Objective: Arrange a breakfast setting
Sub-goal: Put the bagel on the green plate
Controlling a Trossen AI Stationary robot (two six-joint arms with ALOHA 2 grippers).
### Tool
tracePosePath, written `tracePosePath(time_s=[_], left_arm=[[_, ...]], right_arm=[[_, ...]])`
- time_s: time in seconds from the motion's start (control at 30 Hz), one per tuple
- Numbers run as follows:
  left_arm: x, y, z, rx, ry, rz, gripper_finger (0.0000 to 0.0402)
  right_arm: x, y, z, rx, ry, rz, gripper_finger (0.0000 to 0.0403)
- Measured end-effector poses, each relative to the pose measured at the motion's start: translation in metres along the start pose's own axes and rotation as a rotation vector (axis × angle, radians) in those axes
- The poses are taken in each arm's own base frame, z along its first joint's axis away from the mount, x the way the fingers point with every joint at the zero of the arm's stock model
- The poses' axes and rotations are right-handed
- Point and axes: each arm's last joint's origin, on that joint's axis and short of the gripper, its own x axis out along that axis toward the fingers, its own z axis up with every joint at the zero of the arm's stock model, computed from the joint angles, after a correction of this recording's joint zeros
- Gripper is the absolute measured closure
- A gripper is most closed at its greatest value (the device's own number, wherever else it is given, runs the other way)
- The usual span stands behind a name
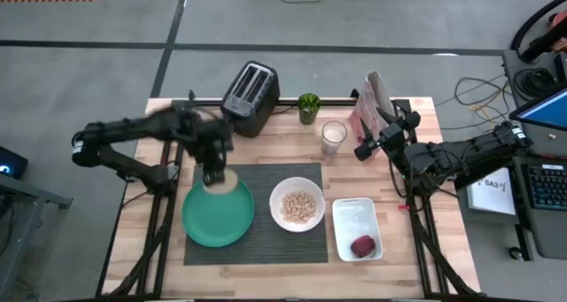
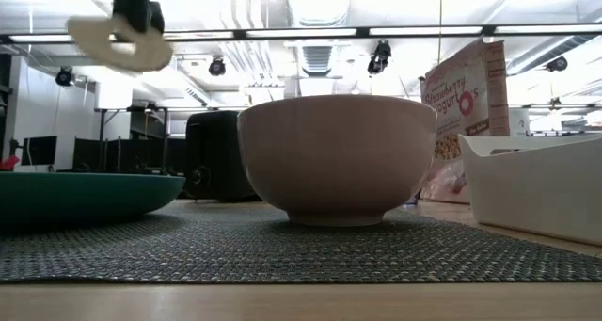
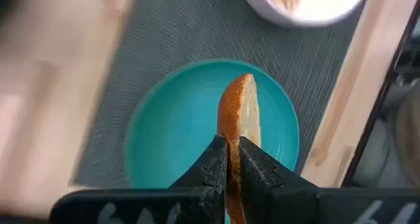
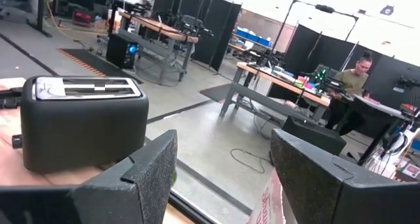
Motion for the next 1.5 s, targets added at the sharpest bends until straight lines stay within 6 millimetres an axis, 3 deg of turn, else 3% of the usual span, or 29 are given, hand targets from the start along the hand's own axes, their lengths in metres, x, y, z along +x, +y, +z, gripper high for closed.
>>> tracePosePath(time_s=[0.2,0.37,0.6,1.07,1.5], left_arm=[[0.075,0.006,-0.016,-0.006,0.15,0.04,0.04],[0.103,0.017,-0.031,-0.017,0.241,0.076,0.04],[0.119,0.024,-0.04,-0.029,0.271,0.089,0.0398],[0.123,0.029,-0.043,0.012,0.253,0.204,0.0331],[0.118,0.032,-0.045,0.093,0.271,0.302,0.0224]], right_arm=[[0.0,0.001,-0.001,0.003,0.002,0.011,0.0168],[0.0,0.002,-0.006,-0.003,0.011,0.038,0.0168],[0.0,0.004,-0.007,-0.011,0.014,0.039,0.0168],[0.0,0.004,-0.008,-0.007,0.015,0.038,0.0168],[0.0,0.005,-0.008,0.069,0.017,0.063,0.0168]])
